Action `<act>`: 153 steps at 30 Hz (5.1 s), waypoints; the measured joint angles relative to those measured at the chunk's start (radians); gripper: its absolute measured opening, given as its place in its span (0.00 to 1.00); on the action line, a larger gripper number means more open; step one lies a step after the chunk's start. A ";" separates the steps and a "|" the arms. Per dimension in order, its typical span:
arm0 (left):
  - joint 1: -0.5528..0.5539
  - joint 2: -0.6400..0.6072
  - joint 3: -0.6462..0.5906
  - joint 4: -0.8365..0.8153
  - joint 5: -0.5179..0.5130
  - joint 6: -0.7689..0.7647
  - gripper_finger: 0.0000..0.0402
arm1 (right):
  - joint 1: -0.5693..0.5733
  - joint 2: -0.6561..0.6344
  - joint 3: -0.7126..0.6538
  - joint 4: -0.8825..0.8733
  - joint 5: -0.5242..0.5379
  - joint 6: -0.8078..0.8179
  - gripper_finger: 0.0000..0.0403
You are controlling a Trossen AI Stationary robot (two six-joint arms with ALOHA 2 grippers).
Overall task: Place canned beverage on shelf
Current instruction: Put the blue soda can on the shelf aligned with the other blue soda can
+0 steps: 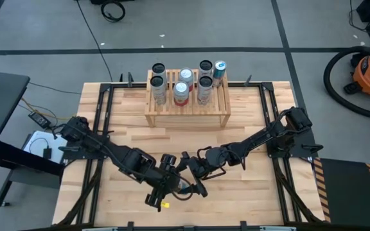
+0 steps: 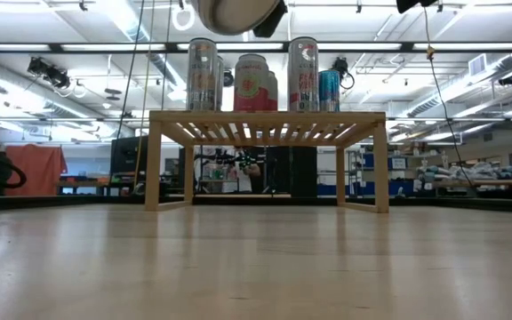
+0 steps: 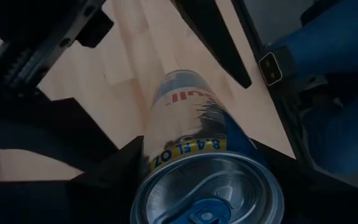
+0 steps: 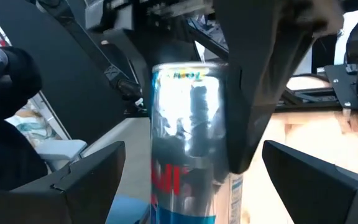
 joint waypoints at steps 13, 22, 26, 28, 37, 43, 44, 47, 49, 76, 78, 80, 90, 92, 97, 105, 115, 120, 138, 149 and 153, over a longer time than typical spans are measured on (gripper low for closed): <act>0.014 0.000 0.000 0.015 0.002 0.050 0.59 | 0.000 0.000 0.000 -0.025 0.000 0.005 0.95; 0.040 0.000 0.000 0.073 0.002 0.061 0.59 | 0.001 0.000 0.000 -0.023 0.001 0.002 0.93; 0.039 0.000 0.000 0.069 0.002 0.057 0.59 | 0.001 0.000 0.000 -0.024 -0.013 -0.006 0.90; 0.037 0.000 0.000 0.069 0.002 0.049 0.59 | 0.003 0.000 0.000 -0.028 -0.014 -0.006 0.87; 0.039 0.000 0.000 0.086 0.032 -0.002 0.59 | 0.004 -0.001 0.000 -0.040 -0.025 -0.002 0.60; 0.039 0.000 -0.001 0.090 0.036 0.015 0.63 | 0.006 -0.002 0.000 -0.039 -0.022 -0.005 0.60; 0.039 0.000 -0.001 0.090 0.037 0.018 0.65 | 0.006 -0.002 0.000 -0.039 -0.021 -0.006 0.60; 0.039 0.000 -0.001 0.091 0.039 0.022 0.69 | 0.009 -0.002 0.000 -0.037 -0.021 -0.011 0.60; 0.039 0.000 -0.001 0.095 0.045 0.028 0.71 | 0.011 -0.002 0.000 -0.037 -0.019 -0.014 0.60; 0.031 -0.075 0.045 -0.186 0.038 -0.164 0.78 | 0.041 -0.199 0.000 -0.313 0.213 -0.118 0.60; 0.019 -0.081 0.045 -0.187 0.035 -0.177 0.78 | 0.044 -0.252 -0.001 -0.362 0.253 -0.160 0.60; 0.002 -0.084 0.045 -0.191 0.026 -0.190 0.78 | 0.045 -0.319 -0.001 -0.401 0.294 -0.202 0.60; -0.088 -0.085 0.045 -0.195 -0.063 -0.267 0.78 | -0.011 -0.624 0.001 -0.518 0.481 -0.373 0.60; -0.101 -0.085 0.045 -0.193 -0.064 -0.283 0.78 | -0.030 -0.659 0.001 -0.536 0.502 -0.386 0.60; -0.140 -0.085 0.045 -0.189 -0.065 -0.342 0.78 | -0.090 -0.716 0.000 -0.553 0.539 -0.423 0.61; -0.210 -0.085 0.044 -0.197 -0.173 -0.377 0.78 | -0.186 -0.763 -0.057 -0.551 0.536 -0.414 0.61; -0.225 -0.085 0.044 -0.224 -0.195 -0.422 0.78 | -0.357 -0.918 -0.312 -0.418 0.385 -0.377 0.61; -0.225 -0.085 0.044 -0.219 -0.198 -0.424 0.78 | -0.474 -0.973 -0.440 -0.299 0.283 -0.348 0.61; -0.225 -0.085 0.044 -0.215 -0.201 -0.447 0.78 | -0.740 -0.939 -0.708 0.100 0.027 -0.275 0.61; -0.225 -0.085 0.044 -0.214 -0.201 -0.447 0.78 | -0.822 -0.810 -0.711 0.232 -0.018 -0.278 0.61; -0.225 -0.085 0.044 -0.214 -0.201 -0.447 0.78 | -0.833 -0.771 -0.751 0.404 -0.021 -0.285 0.61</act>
